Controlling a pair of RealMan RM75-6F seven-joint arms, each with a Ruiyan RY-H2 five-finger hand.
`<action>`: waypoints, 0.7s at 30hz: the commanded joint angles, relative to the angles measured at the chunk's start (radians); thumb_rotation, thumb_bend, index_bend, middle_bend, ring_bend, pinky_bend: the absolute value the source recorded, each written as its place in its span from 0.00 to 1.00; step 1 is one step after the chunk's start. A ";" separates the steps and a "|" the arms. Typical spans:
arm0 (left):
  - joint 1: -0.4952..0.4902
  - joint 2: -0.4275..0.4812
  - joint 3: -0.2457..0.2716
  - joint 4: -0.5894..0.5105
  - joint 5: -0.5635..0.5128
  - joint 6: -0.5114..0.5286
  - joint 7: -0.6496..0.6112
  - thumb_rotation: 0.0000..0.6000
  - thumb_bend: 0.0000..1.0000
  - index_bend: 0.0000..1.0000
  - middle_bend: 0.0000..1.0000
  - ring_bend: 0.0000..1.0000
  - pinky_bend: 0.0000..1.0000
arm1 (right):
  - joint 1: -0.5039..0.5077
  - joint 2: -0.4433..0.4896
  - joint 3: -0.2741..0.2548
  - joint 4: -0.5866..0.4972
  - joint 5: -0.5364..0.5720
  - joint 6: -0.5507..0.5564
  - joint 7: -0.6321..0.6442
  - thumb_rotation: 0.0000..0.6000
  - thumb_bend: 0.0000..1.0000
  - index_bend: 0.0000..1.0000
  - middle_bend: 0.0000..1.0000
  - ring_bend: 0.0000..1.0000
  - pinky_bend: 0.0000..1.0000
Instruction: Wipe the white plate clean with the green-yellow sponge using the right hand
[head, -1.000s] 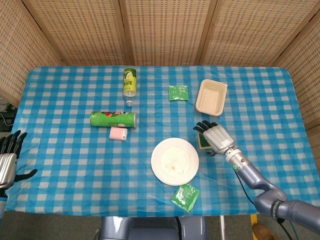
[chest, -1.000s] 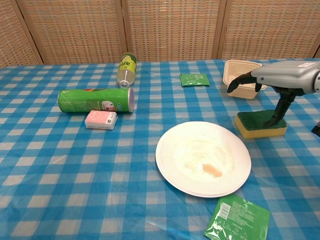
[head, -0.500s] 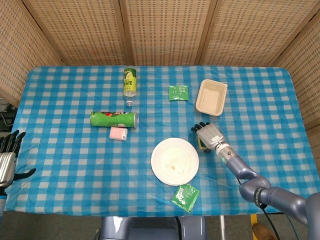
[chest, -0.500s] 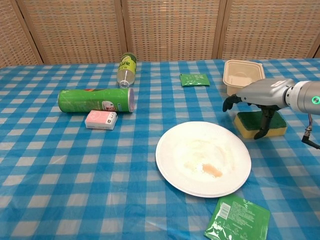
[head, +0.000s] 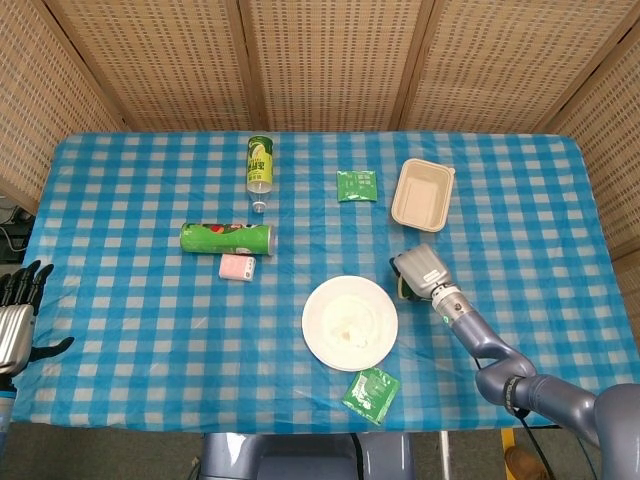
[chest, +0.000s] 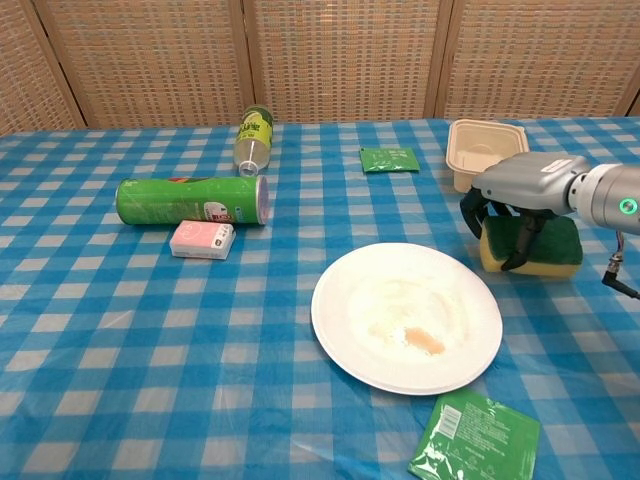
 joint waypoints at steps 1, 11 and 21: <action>-0.001 0.000 0.001 0.000 0.000 -0.002 0.000 1.00 0.00 0.00 0.00 0.00 0.00 | -0.011 0.026 0.004 -0.032 -0.044 0.058 0.065 1.00 0.36 0.55 0.61 0.58 0.68; -0.002 0.008 0.008 -0.012 0.008 -0.004 -0.010 1.00 0.00 0.00 0.00 0.00 0.00 | -0.033 0.238 0.060 -0.416 -0.041 0.092 0.304 1.00 0.36 0.55 0.61 0.58 0.67; -0.002 0.015 0.016 -0.019 0.020 -0.003 -0.016 1.00 0.00 0.00 0.00 0.00 0.00 | 0.001 0.239 0.078 -0.536 -0.063 0.047 0.544 1.00 0.40 0.55 0.61 0.58 0.33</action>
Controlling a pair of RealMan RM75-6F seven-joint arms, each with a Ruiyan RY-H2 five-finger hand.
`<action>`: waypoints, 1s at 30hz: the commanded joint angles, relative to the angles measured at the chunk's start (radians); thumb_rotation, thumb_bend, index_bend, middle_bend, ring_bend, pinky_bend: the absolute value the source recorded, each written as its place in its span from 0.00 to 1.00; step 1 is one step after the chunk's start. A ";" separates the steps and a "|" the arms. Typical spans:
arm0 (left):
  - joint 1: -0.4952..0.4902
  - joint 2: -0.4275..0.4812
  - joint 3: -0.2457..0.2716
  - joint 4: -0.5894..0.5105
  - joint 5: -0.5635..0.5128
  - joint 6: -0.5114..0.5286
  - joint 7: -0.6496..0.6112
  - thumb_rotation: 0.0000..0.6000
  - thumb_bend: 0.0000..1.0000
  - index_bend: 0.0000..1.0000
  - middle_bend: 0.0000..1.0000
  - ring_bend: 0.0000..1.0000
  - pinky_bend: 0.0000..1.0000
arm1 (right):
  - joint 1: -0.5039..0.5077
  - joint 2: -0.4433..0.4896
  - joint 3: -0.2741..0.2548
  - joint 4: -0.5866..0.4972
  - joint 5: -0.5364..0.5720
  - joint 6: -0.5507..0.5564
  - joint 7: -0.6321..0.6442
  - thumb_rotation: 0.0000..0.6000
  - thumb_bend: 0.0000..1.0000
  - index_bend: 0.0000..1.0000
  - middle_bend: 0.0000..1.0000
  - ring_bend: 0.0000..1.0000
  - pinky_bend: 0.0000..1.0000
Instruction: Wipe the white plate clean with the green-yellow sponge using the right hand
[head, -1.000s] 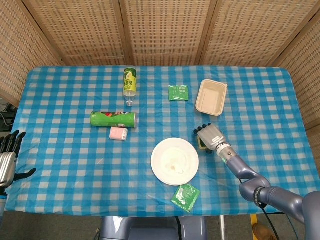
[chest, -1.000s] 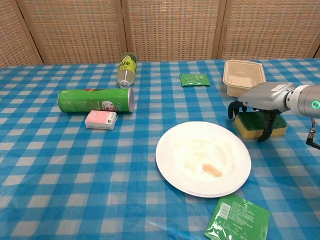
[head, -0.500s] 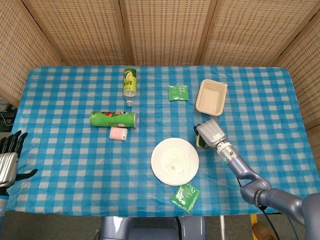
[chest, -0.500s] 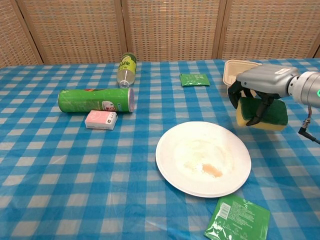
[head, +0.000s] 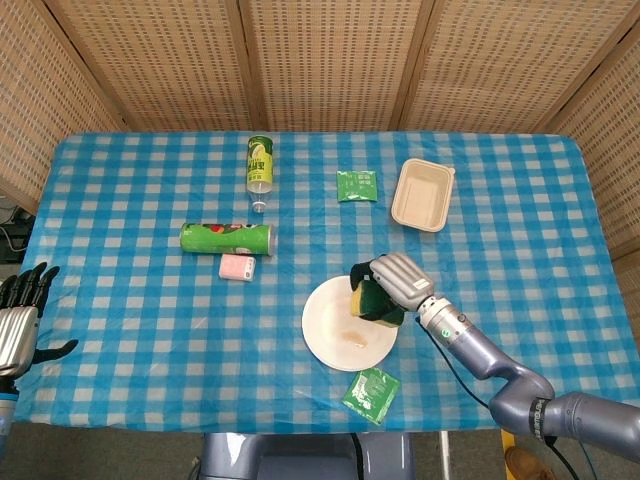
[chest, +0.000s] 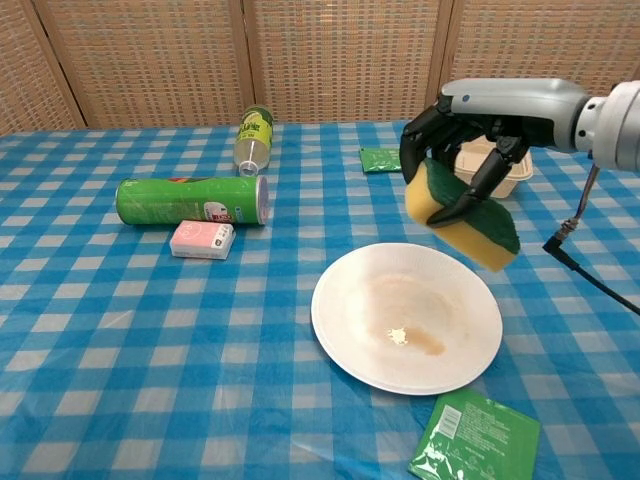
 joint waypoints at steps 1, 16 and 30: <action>-0.001 0.000 0.001 0.001 -0.002 -0.003 0.000 1.00 0.00 0.00 0.00 0.00 0.00 | 0.018 -0.026 0.008 -0.019 -0.009 -0.018 0.072 1.00 0.40 0.55 0.61 0.58 0.30; -0.012 -0.005 -0.002 0.012 -0.027 -0.026 0.003 1.00 0.00 0.00 0.00 0.00 0.00 | 0.035 -0.227 -0.067 0.147 -0.101 0.064 -0.001 1.00 0.41 0.56 0.61 0.57 0.24; -0.016 -0.009 -0.002 0.015 -0.038 -0.029 0.010 1.00 0.00 0.00 0.00 0.00 0.00 | 0.015 -0.361 -0.144 0.302 -0.173 0.139 0.022 1.00 0.42 0.56 0.62 0.57 0.24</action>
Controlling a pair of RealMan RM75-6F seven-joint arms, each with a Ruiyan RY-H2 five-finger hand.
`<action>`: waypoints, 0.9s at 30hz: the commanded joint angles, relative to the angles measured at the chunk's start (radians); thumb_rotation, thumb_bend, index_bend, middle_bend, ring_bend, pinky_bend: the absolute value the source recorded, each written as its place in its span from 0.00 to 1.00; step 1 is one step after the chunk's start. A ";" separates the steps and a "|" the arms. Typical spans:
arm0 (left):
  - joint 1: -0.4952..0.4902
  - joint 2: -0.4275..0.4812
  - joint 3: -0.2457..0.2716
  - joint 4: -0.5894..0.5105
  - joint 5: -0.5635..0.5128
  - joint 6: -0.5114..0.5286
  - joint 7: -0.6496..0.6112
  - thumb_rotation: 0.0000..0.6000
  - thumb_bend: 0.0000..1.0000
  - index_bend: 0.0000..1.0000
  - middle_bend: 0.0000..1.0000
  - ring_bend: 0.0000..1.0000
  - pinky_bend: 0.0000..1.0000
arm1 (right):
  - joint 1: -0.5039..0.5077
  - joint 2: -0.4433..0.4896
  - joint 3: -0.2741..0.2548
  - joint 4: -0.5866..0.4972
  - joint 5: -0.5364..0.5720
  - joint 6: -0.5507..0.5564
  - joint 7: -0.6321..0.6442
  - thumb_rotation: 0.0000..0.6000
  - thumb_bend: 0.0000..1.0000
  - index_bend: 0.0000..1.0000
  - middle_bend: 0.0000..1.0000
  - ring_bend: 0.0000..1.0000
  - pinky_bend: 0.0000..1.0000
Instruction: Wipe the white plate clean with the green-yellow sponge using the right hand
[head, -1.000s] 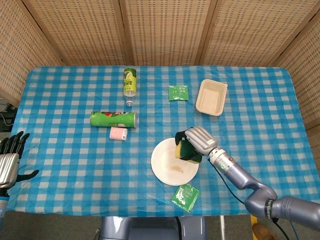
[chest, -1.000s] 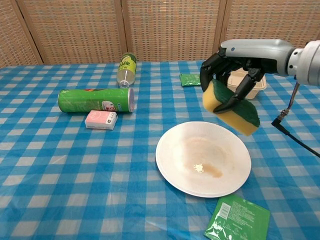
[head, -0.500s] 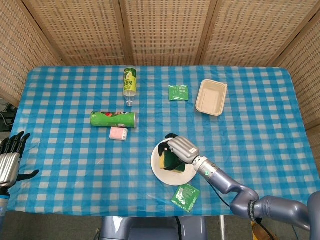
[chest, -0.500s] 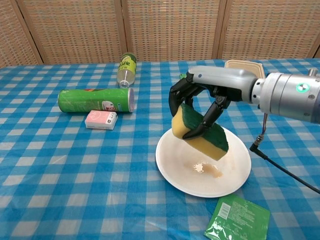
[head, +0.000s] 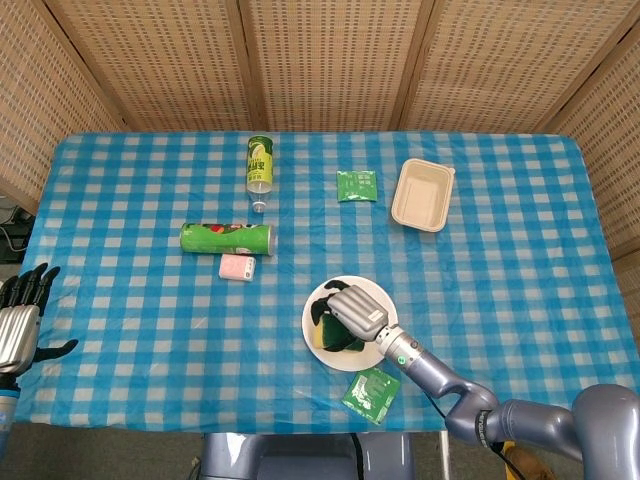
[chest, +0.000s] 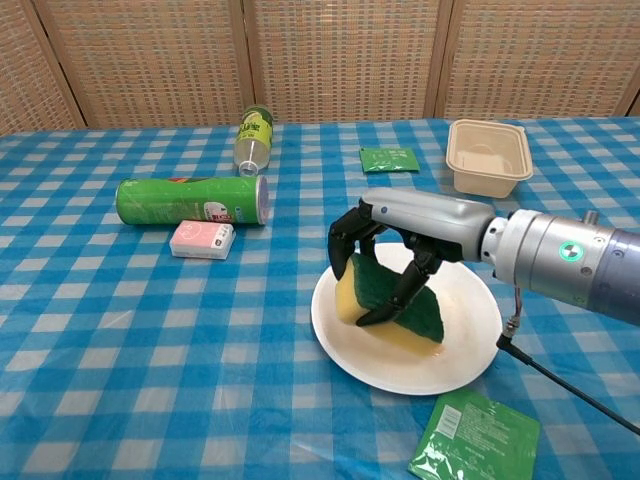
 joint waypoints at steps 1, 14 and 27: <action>-0.001 -0.001 0.000 0.001 -0.002 -0.001 0.002 1.00 0.00 0.00 0.00 0.00 0.00 | -0.004 -0.024 -0.024 0.036 -0.029 0.018 0.029 1.00 0.42 0.56 0.62 0.57 0.24; -0.004 -0.005 0.001 0.004 -0.007 -0.004 0.005 1.00 0.00 0.00 0.00 0.00 0.00 | -0.017 -0.090 -0.077 0.173 -0.087 0.070 0.167 1.00 0.46 0.58 0.63 0.56 0.24; -0.004 -0.005 0.004 0.004 -0.004 -0.002 0.002 1.00 0.00 0.00 0.00 0.00 0.00 | -0.025 -0.120 -0.095 0.241 -0.102 0.102 0.243 1.00 0.49 0.59 0.64 0.56 0.24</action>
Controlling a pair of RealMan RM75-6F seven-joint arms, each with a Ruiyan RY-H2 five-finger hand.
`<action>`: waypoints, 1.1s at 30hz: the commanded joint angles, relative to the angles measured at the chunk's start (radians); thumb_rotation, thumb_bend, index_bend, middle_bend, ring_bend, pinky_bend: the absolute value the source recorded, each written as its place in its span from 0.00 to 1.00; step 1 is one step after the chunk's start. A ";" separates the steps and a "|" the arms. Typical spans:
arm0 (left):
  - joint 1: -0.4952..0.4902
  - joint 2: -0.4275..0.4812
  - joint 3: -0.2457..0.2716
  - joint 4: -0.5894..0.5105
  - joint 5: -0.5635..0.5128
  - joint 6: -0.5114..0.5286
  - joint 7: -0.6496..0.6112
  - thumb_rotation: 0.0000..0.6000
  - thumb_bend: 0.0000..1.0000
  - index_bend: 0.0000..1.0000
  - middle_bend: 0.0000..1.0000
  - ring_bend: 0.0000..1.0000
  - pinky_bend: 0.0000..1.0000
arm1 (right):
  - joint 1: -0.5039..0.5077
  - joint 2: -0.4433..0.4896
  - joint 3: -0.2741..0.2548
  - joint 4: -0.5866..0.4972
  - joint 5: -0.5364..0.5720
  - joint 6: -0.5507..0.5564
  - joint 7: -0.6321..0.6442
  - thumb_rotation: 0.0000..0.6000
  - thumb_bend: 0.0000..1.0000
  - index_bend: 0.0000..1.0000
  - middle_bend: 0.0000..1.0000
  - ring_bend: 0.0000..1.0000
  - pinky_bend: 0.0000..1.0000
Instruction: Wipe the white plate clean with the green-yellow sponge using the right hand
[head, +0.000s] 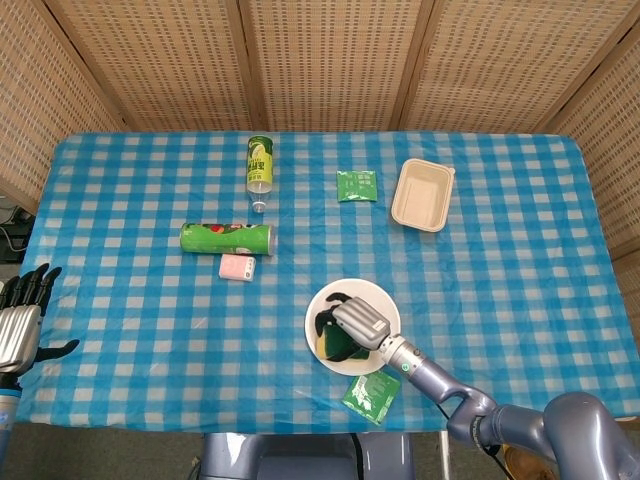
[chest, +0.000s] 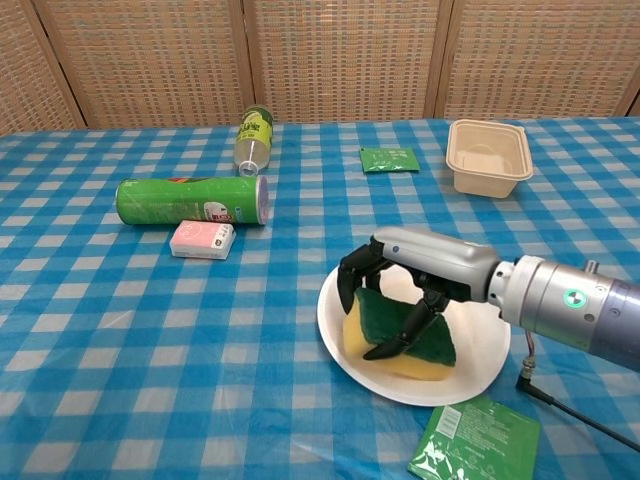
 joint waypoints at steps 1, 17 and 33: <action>0.000 0.001 0.000 -0.001 0.001 0.000 0.000 1.00 0.00 0.00 0.00 0.00 0.00 | -0.003 -0.002 0.000 0.005 -0.005 0.016 0.007 1.00 0.49 0.60 0.64 0.56 0.24; 0.007 0.016 0.009 -0.013 0.027 0.013 -0.024 1.00 0.00 0.00 0.00 0.00 0.00 | -0.007 0.079 0.030 -0.124 0.018 0.042 -0.059 1.00 0.50 0.60 0.64 0.56 0.24; 0.008 0.021 0.008 -0.014 0.030 0.015 -0.036 1.00 0.00 0.00 0.00 0.00 0.00 | -0.030 0.020 -0.028 -0.027 -0.001 0.025 -0.007 1.00 0.50 0.60 0.64 0.56 0.24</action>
